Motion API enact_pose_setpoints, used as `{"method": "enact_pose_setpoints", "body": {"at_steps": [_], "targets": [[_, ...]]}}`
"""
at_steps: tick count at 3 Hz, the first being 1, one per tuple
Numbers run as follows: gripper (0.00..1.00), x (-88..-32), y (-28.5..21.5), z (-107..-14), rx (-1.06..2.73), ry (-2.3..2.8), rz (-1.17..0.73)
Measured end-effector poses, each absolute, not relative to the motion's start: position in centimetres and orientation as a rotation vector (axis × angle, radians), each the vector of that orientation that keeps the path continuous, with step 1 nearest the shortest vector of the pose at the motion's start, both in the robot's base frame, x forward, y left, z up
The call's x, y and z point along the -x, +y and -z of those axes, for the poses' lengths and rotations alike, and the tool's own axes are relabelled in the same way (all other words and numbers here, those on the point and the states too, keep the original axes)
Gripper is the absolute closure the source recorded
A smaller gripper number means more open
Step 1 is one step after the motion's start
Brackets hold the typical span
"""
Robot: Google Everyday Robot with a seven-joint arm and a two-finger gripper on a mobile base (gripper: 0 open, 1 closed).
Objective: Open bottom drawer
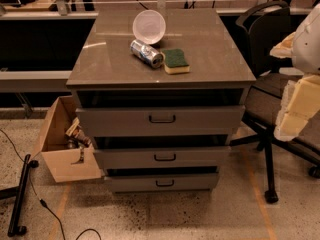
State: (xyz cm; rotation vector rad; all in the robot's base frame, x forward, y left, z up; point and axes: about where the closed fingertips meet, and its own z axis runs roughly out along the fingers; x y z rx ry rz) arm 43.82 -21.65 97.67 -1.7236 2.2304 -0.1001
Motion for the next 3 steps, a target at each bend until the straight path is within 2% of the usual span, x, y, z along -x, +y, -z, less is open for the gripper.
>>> {"method": "enact_pose_setpoints", "body": {"at_steps": [3], "targets": [[0.0,-43.4,-20.6,-97.5,1.742,2.169,0.136]]}}
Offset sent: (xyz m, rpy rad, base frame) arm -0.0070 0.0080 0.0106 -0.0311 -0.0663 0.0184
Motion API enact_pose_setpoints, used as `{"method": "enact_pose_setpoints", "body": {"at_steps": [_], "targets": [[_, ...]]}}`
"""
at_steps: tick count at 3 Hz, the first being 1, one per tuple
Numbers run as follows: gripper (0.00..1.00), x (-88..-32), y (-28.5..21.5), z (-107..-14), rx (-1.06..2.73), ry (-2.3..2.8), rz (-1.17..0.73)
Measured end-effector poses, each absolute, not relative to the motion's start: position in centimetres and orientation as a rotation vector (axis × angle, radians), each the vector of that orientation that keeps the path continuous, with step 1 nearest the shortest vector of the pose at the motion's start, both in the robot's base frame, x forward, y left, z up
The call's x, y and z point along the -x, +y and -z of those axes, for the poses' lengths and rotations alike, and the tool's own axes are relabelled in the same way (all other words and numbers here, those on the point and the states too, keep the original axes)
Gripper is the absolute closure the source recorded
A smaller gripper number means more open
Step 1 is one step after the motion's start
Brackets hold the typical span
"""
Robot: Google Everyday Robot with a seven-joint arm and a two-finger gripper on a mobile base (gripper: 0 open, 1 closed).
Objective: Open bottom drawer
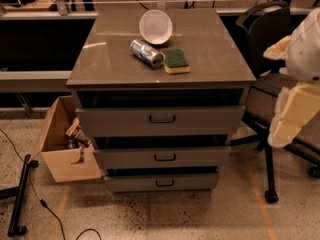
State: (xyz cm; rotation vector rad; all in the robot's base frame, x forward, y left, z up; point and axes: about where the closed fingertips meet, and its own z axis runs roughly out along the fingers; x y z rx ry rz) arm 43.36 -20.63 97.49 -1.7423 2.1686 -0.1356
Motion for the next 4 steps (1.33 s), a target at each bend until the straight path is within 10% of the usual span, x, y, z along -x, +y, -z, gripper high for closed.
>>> {"method": "enact_pose_setpoints", "body": {"at_steps": [4], "targets": [[0.0,-46.5,-19.6,-67.3,1.928,1.999,0.0]]}}
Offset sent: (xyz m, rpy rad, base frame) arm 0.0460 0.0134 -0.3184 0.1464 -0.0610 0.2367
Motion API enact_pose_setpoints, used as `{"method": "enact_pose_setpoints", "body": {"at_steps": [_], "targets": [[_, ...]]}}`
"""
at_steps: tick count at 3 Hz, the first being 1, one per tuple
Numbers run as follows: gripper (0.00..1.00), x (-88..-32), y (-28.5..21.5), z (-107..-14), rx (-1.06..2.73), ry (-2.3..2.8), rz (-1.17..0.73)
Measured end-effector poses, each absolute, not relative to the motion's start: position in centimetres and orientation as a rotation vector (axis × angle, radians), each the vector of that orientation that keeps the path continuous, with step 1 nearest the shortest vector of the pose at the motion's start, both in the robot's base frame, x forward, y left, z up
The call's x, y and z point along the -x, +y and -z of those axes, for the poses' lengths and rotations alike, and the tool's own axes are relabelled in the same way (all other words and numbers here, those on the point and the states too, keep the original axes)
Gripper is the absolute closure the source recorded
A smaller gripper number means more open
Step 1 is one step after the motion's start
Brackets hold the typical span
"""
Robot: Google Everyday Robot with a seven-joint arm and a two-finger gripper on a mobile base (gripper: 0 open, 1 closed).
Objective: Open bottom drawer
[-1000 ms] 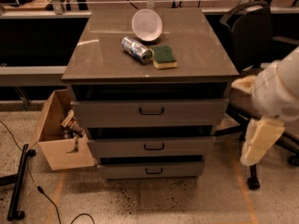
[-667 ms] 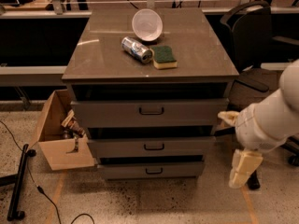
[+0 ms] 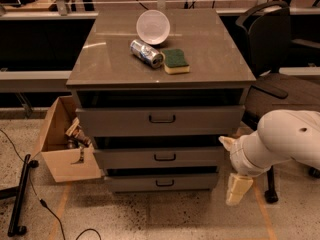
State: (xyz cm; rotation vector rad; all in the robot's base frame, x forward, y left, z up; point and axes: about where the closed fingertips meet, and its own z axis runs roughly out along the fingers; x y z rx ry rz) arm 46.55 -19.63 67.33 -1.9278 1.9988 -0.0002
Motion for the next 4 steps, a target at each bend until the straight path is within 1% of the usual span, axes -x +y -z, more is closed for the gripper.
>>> {"method": "enact_pose_setpoints", "body": {"at_steps": [1,2,3,4], "targets": [[0.0,-46.6,-19.6,-67.4,1.927,1.996,0.003],[0.0,-48.5,-19.5,-63.1,1.862,2.039,-0.013],[0.0,-51.5,-19.5,-55.3,1.777,2.047,-0.022],[0.0,-53.9,-19.4,-50.1,1.759,2.029,-0.026]]}}
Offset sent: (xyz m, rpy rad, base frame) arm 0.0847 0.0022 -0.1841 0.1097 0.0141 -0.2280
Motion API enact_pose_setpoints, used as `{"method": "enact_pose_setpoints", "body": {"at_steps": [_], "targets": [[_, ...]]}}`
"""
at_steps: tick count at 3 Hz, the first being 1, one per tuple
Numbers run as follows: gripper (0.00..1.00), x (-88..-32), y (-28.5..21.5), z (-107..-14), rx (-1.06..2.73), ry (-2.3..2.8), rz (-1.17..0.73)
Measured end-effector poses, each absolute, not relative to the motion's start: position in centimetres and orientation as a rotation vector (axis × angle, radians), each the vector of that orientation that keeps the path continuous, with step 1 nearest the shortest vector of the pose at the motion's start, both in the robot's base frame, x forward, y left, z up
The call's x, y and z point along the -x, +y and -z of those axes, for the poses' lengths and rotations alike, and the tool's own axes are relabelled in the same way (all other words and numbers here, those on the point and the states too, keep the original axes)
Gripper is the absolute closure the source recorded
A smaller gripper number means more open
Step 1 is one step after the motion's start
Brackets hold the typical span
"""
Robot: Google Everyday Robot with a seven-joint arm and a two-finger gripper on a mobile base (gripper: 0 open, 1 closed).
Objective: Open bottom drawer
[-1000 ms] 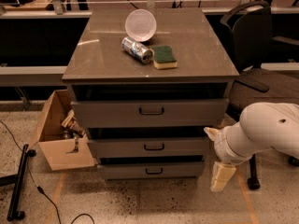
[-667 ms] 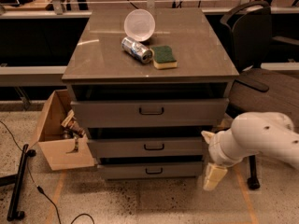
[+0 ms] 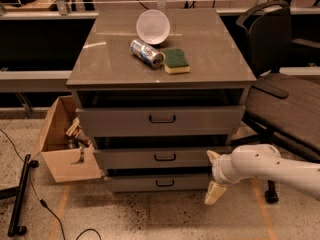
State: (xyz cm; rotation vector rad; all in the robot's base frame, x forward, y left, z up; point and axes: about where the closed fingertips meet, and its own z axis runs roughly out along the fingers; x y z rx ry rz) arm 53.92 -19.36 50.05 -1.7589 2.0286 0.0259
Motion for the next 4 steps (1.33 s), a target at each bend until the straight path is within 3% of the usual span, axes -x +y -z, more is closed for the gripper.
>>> {"method": "enact_pose_setpoints", "body": {"at_steps": [2,4], "targets": [[0.0,-55.2,-17.7,-40.3,1.843,2.054,-0.142],[0.0,-54.5,-17.5,-36.8,1.834,2.1,-0.225]]}}
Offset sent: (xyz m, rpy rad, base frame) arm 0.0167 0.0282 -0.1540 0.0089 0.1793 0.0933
